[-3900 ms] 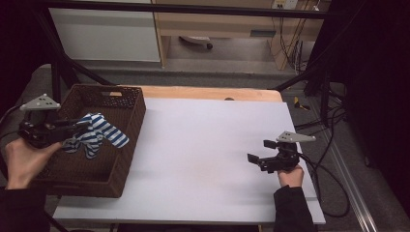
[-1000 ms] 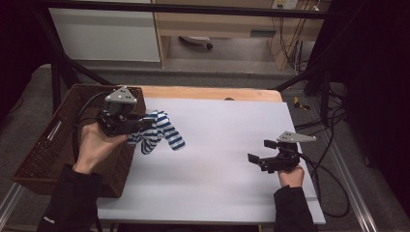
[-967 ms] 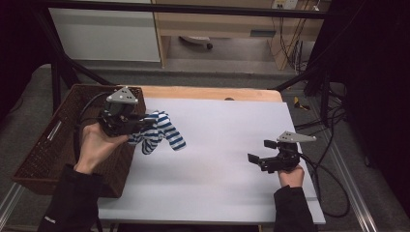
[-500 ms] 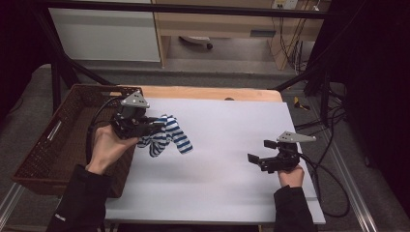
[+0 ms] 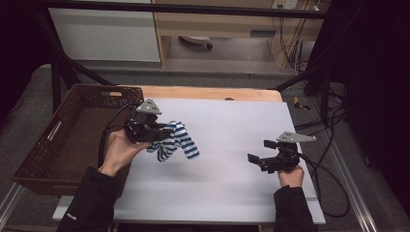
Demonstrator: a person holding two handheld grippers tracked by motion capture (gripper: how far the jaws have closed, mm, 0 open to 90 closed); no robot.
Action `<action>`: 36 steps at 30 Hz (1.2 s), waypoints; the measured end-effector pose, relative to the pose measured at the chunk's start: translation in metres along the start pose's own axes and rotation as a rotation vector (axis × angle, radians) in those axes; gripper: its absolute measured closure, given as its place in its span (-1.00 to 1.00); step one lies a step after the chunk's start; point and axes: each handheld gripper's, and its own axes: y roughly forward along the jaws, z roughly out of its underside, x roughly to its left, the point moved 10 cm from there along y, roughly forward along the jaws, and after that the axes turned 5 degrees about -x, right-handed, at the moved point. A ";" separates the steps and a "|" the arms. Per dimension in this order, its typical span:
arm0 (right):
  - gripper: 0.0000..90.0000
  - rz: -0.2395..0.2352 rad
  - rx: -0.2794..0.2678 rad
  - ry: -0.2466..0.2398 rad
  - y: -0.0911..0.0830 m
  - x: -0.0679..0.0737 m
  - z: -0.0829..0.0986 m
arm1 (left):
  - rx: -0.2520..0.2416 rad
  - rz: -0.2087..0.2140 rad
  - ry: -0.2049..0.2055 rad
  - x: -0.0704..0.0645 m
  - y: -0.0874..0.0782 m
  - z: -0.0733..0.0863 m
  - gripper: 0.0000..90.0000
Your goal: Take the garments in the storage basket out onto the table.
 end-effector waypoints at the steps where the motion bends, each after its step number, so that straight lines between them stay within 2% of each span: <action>1: -0.90 0.000 0.002 0.000 0.000 0.000 0.000 | 0.001 0.004 -0.002 -0.001 0.003 0.001 0.70; 16: -0.90 -0.001 0.000 -0.001 0.000 0.000 0.000 | 0.023 0.018 -0.005 -0.008 0.031 0.011 0.70; 36: -0.90 0.001 0.002 0.001 0.000 0.000 0.000 | 0.054 0.047 -0.020 -0.022 0.065 0.033 0.69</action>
